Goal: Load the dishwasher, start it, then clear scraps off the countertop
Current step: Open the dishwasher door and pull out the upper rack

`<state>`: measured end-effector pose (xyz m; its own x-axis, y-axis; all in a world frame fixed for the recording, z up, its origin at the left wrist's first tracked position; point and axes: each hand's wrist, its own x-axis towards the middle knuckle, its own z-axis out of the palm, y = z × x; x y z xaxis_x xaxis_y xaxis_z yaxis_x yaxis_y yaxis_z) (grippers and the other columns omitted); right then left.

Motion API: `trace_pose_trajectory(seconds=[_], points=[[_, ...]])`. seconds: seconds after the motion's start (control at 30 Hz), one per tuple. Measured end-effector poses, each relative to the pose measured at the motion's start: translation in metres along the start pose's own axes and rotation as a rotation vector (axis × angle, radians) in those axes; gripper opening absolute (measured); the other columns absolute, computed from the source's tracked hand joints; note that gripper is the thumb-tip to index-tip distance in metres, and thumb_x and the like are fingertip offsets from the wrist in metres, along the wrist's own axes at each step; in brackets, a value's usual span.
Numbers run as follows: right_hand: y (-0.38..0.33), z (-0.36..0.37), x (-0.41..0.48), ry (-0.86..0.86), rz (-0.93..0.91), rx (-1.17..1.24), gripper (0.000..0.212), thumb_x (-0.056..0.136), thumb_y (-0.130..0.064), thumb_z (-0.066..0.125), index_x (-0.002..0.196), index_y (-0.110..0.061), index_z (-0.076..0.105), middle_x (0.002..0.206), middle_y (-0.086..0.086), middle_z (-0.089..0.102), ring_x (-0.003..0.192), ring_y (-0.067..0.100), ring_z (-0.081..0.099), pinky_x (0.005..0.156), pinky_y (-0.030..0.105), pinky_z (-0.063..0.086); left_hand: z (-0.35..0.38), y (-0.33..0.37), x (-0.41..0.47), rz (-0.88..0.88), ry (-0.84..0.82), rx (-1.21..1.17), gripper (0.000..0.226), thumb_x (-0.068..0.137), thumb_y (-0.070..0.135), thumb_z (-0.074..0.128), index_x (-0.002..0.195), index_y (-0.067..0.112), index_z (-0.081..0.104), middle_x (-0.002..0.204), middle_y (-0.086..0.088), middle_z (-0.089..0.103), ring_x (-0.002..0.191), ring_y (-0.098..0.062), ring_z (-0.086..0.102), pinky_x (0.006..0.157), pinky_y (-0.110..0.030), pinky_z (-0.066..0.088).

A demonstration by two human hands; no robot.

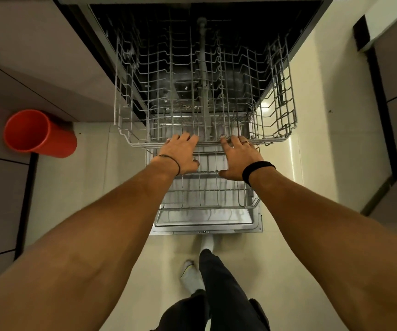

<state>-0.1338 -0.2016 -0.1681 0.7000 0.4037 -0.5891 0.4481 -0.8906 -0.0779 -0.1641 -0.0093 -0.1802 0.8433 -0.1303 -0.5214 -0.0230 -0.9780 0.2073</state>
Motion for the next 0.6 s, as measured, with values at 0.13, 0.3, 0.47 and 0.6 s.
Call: trace_pose_trajectory(seconds=[0.13, 0.3, 0.47, 0.6], points=[[-0.01, 0.013, -0.018, -0.039, 0.007, 0.015, 0.106, 0.085, -0.053, 0.07, 0.159, -0.014, 0.006, 0.163, 0.018, 0.012, 0.151, 0.039, 0.01, 0.123, 0.048, 0.017, 0.014, 0.0, -0.02, 0.001, -0.001, -0.007, 0.078, 0.086, 0.04, 0.069, 0.151, 0.016, 0.033, 0.144, -0.013, 0.045, 0.132, -0.036, 0.041, 0.112, -0.049, 0.038], [-0.019, 0.03, -0.045, -0.081, 0.013, -0.001, 0.104, 0.086, -0.055, 0.067, 0.16, -0.013, 0.005, 0.164, 0.018, 0.011, 0.152, 0.038, 0.01, 0.123, 0.048, 0.019, 0.034, 0.008, -0.048, 0.006, -0.02, -0.015, 0.076, 0.085, 0.039, 0.068, 0.15, 0.017, 0.034, 0.142, -0.011, 0.045, 0.129, -0.034, 0.043, 0.112, -0.048, 0.038], [-0.027, 0.051, -0.073, -0.119, 0.019, 0.022, 0.104, 0.086, -0.055, 0.067, 0.159, -0.014, 0.007, 0.163, 0.018, 0.013, 0.151, 0.039, 0.012, 0.123, 0.049, 0.019, 0.052, 0.02, -0.08, 0.012, -0.05, -0.041, 0.075, 0.088, 0.037, 0.066, 0.151, 0.017, 0.032, 0.143, -0.011, 0.045, 0.13, -0.034, 0.042, 0.113, -0.047, 0.037], [-0.035, 0.073, -0.098, -0.111, 0.022, 0.034, 0.104, 0.086, -0.056, 0.067, 0.159, -0.014, 0.007, 0.164, 0.016, 0.012, 0.152, 0.038, 0.01, 0.124, 0.048, 0.017, 0.071, 0.027, -0.105, 0.003, -0.057, -0.035, 0.076, 0.088, 0.037, 0.065, 0.153, 0.017, 0.03, 0.147, -0.011, 0.043, 0.134, -0.034, 0.04, 0.114, -0.047, 0.036]])
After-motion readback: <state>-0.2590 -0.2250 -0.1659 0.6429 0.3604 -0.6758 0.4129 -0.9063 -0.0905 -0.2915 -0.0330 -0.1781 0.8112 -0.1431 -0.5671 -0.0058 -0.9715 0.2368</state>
